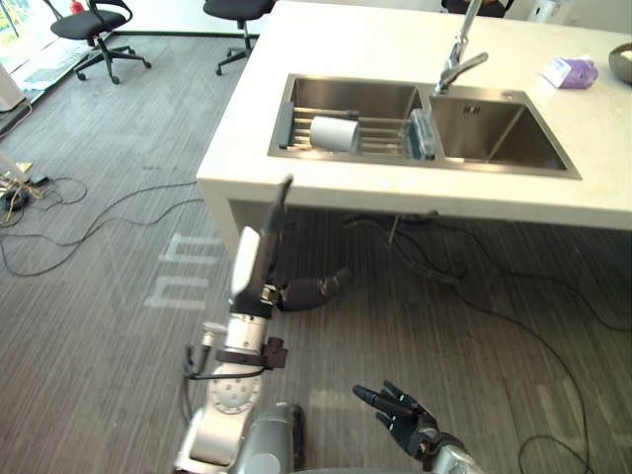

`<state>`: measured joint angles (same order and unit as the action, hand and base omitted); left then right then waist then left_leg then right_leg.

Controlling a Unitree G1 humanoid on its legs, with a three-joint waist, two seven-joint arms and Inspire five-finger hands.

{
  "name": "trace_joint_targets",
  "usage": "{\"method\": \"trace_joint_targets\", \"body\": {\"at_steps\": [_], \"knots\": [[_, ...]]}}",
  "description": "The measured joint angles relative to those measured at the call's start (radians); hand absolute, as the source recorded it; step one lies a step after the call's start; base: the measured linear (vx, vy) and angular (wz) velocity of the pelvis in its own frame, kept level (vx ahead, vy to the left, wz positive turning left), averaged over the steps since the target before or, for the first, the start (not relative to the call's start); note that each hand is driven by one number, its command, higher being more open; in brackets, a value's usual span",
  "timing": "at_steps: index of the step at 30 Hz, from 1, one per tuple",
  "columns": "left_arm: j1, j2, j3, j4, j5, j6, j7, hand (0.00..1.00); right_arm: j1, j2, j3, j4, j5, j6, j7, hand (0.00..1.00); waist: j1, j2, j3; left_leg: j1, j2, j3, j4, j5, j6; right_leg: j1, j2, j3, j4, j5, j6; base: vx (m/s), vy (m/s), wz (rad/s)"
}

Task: Walk over to the sink, pick up the cup, carry it to the dishwasher, place the cup inside the dishwasher, then close the dishwasher door

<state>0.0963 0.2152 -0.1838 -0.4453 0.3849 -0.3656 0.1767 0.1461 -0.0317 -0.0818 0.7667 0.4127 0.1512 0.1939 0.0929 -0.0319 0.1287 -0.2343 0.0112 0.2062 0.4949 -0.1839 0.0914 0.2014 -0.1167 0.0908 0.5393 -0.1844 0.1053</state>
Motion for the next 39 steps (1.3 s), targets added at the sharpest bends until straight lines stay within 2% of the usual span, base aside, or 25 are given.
{"method": "trace_joint_targets", "body": {"at_steps": [1, 2, 3, 4, 5, 6, 7, 8, 10, 11, 12, 13, 15, 16, 21, 25, 27, 29, 31, 32, 33, 35, 36, 38, 39], "knots": [[-0.021, 0.022, 0.001, -0.024, 0.0, -0.019, 0.002, 1.0, 0.005, 0.009, 0.001, 0.001, 0.0, -0.001, -0.004, 1.0, 0.0, -0.009, -0.006, 0.035, -0.016, 0.003, -0.036, 0.0, 0.0, -0.042, -0.014, -0.004, 0.092, 0.048, 0.049, 0.47, 0.17, 0.02], [-0.062, 0.052, 0.0, -0.057, 0.0, -0.056, 0.009, 1.0, 0.007, 0.023, 0.004, 0.012, -0.002, -0.001, -0.007, 1.0, -0.004, -0.019, -0.012, 0.101, -0.033, 0.008, -0.097, -0.001, 0.002, -0.12, -0.043, -0.017, 0.282, 0.166, 0.121, 0.41, 0.123, -0.12], [-0.086, 0.064, -0.002, -0.078, -0.001, -0.075, 0.012, 1.0, 0.003, 0.028, 0.013, 0.02, -0.005, 0.007, -0.009, 1.0, -0.012, -0.02, -0.013, 0.175, -0.04, 0.02, -0.135, -0.007, 0.011, -0.209, -0.078, -0.055, 0.464, 0.181, 0.109, 0.38, 0.112, -0.24], [-0.092, 0.063, -0.007, -0.082, -0.001, -0.079, 0.013, 1.0, 0.0, 0.027, 0.02, 0.016, -0.005, 0.007, -0.008, 1.0, -0.017, -0.02, -0.014, 0.213, -0.041, 0.029, -0.16, -0.008, 0.012, -0.248, -0.101, -0.079, 0.544, 0.173, 0.09, 0.34, 0.083, -0.33], [-0.099, 0.062, -0.027, -0.081, 0.001, -0.076, 0.015, 1.0, -0.004, 0.027, 0.025, 0.005, -0.005, 0.003, -0.009, 1.0, -0.04, -0.018, -0.016, 0.281, -0.037, 0.034, -0.212, -0.008, 0.011, -0.31, -0.132, -0.129, 0.638, 0.142, 0.034, 0.29, 0.057, -0.26], [-0.1, 0.065, -0.059, -0.068, 0.014, -0.074, 0.014, 1.0, -0.007, 0.027, 0.035, 0.007, -0.004, -0.011, -0.01, 1.0, -0.06, -0.012, -0.028, 0.328, -0.024, 0.036, -0.253, -0.008, 0.01, -0.367, -0.138, -0.162, 0.638, 0.109, -0.002, 0.27, 0.032, -0.19], [-0.101, 0.07, -0.074, -0.059, 0.023, -0.07, 0.012, 1.0, -0.011, 0.027, 0.04, 0.011, -0.004, -0.016, -0.012, 1.0, -0.067, -0.015, -0.034, 0.351, -0.019, 0.038, -0.267, -0.006, 0.008, -0.389, -0.142, -0.179, 0.613, 0.093, -0.01, 0.26, -0.013, -0.14], [-0.106, 0.078, -0.093, -0.035, 0.041, -0.051, -0.003, 1.0, -0.023, 0.027, 0.042, 0.024, -0.004, -0.029, -0.013, 1.0, -0.085, -0.015, -0.035, 0.392, -0.004, 0.04, -0.289, -0.008, -0.008, -0.412, -0.151, -0.227, 0.512, 0.054, -0.021, 0.25, -0.071, -0.11], [-0.137, 0.101, -0.12, 0.012, 0.049, -0.01, -0.035, 1.0, -0.025, 0.028, 0.042, 0.025, -0.004, -0.038, -0.012, 1.0, -0.095, -0.011, -0.039, 0.424, 0.019, 0.047, -0.314, -0.016, -0.043, -0.423, -0.153, -0.297, 0.281, 0.041, -0.042, 0.24, -0.147, -0.1], [-0.159, 0.119, -0.132, 0.027, 0.049, 0.031, -0.066, 1.0, -0.024, 0.031, 0.043, 0.027, -0.004, -0.034, -0.006, 1.0, -0.094, -0.015, -0.042, 0.432, 0.031, 0.053, -0.321, -0.025, -0.073, -0.418, -0.143, -0.328, 0.07, 0.075, -0.062, 0.2, -0.201, -0.2], [-0.164, 0.129, -0.138, 0.032, 0.048, 0.072, -0.091, 1.0, -0.019, 0.034, 0.049, 0.026, -0.005, -0.028, 0.0, 1.0, -0.094, -0.021, -0.047, 0.437, 0.04, 0.06, -0.313, -0.041, -0.099, -0.404, -0.118, -0.327, -0.139, 0.197, -0.076, 0.28, -0.284, -0.28], [-0.167, 0.125, -0.146, 0.043, 0.048, 0.102, -0.108, 1.0, -0.019, 0.034, 0.05, 0.027, -0.005, -0.017, 0.002, 1.0, -0.095, -0.024, -0.058, 0.438, 0.05, 0.061, -0.302, -0.056, -0.122, -0.389, -0.096, -0.299, -0.212, 0.232, -0.047, 0.21, -0.224, -0.28], [-0.183, 0.1, -0.187, 0.089, 0.049, 0.177, -0.142, 1.0, -0.019, 0.013, 0.05, 0.027, -0.005, 0.011, 0.006, 1.0, -0.096, 0.024, -0.083, 0.43, 0.101, 0.056, -0.3, -0.067, -0.141, -0.368, -0.027, -0.269, -0.282, 0.233, -0.04, 0.27, -0.271, -0.32], [-0.211, 0.089, -0.216, 0.123, 0.05, 0.215, -0.16, 1.0, -0.023, 0.004, 0.049, 0.023, -0.005, 0.027, 0.007, 1.0, -0.098, 0.041, -0.081, 0.436, 0.128, 0.049, -0.299, -0.071, -0.148, -0.361, 0.005, -0.257, -0.294, 0.23, -0.044, 0.22, -0.222, -0.32], [-0.323, 0.078, -0.294, 0.219, 0.083, 0.343, -0.23, 1.0, -0.031, -0.017, 0.049, 0.005, -0.003, 0.077, 0.008, 1.0, -0.117, 0.059, -0.085, 0.446, 0.168, 0.044, -0.295, -0.057, -0.168, -0.332, 0.048, -0.267, -0.326, 0.217, -0.064, 0.06, -0.164, -0.03], [-0.442, 0.144, -0.294, 0.296, 0.087, 0.403, -0.231, 1.0, -0.041, -0.032, 0.049, 0.016, -0.002, 0.119, 0.016, 1.0, -0.115, 0.071, -0.092, 0.447, 0.178, 0.043, -0.325, -0.055, -0.174, -0.318, 0.065, -0.278, -0.377, 0.231, -0.07, -0.08, -0.058, 0.04], [-0.545, 0.22, -0.289, 0.379, 0.085, 0.452, -0.232, 1.0, -0.053, -0.042, 0.049, 0.032, -0.002, 0.14, 0.032, 1.0, -0.115, 0.074, -0.091, 0.442, 0.176, 0.042, -0.327, -0.05, -0.182, -0.303, 0.066, -0.278, -0.416, 0.265, -0.073, -0.1, -0.024, 0.0], [-0.597, 0.252, -0.246, 0.437, 0.077, 0.484, -0.235, 1.0, -0.06, -0.047, 0.049, 0.036, -0.002, 0.15, 0.044, 1.0, -0.125, 0.076, -0.09, 0.434, 0.172, 0.04, -0.322, -0.05, -0.182, -0.301, 0.063, -0.278, -0.427, 0.281, -0.071, -0.08, -0.001, 0.02], [-0.644, 0.285, -0.203, 0.475, 0.059, 0.524, -0.238, 1.0, -0.063, -0.055, 0.049, 0.034, -0.002, 0.16, 0.058, 1.0, -0.136, 0.084, -0.088, 0.426, 0.174, 0.04, -0.313, -0.064, -0.158, -0.306, 0.066, -0.279, -0.423, 0.277, -0.063, -0.05, -0.021, 0.01], [-0.677, 0.309, -0.185, 0.492, 0.048, 0.546, -0.241, 1.0, -0.06, -0.069, 0.051, 0.025, -0.003, 0.158, 0.079, 1.0, -0.138, 0.101, -0.084, 0.425, 0.185, 0.041, -0.313, -0.07, -0.148, -0.322, 0.077, -0.266, -0.374, 0.254, -0.067, 0.01, -0.049, 0.07], [-0.698, 0.331, -0.181, 0.492, 0.03, 0.563, -0.243, 1.0, -0.056, -0.078, 0.055, 0.005, -0.005, 0.162, 0.098, 1.0, -0.138, 0.103, -0.086, 0.418, 0.187, 0.035, -0.283, -0.071, -0.134, -0.327, 0.082, -0.249, -0.309, 0.187, -0.072, 0.08, -0.062, 0.24], [-0.727, 0.355, -0.174, 0.474, -0.004, 0.586, -0.248, 1.0, -0.046, -0.102, 0.068, -0.008, -0.022, 0.168, 0.119, 1.0, -0.147, 0.095, -0.081, 0.291, 0.207, 0.024, -0.01, -0.078, -0.073, -0.309, 0.072, -0.263, -0.311, 0.153, -0.086, 0.11, -0.062, 0.33], [-0.732, 0.371, -0.176, 0.473, -0.033, 0.588, -0.266, 1.0, -0.048, -0.114, 0.07, -0.007, -0.026, 0.182, 0.13, 1.0, -0.143, 0.085, -0.066, 0.238, 0.217, 0.027, 0.095, -0.09, -0.065, -0.249, 0.056, -0.267, -0.362, 0.162, -0.097, 0.1, -0.032, 0.2], [-0.741, 0.375, -0.18, 0.472, -0.038, 0.586, -0.284, 1.0, -0.045, -0.125, 0.068, 0.007, -0.022, 0.194, 0.131, 1.0, -0.143, 0.086, -0.066, 0.236, 0.186, 0.032, -0.046, -0.108, -0.103, -0.21, 0.04, -0.277, -0.394, 0.168, -0.091, 0.1, 0.011, 0.15], [-0.764, 0.378, -0.198, 0.471, -0.038, 0.579, -0.293, 1.0, -0.045, -0.137, 0.068, 0.014, -0.021, 0.197, 0.132, 1.0, -0.142, 0.095, -0.069, 0.24, 0.157, 0.017, -0.227, -0.029, -0.116, -0.199, 0.038, -0.283, -0.406, 0.17, -0.076, 0.1, 0.057, -0.05]]}}
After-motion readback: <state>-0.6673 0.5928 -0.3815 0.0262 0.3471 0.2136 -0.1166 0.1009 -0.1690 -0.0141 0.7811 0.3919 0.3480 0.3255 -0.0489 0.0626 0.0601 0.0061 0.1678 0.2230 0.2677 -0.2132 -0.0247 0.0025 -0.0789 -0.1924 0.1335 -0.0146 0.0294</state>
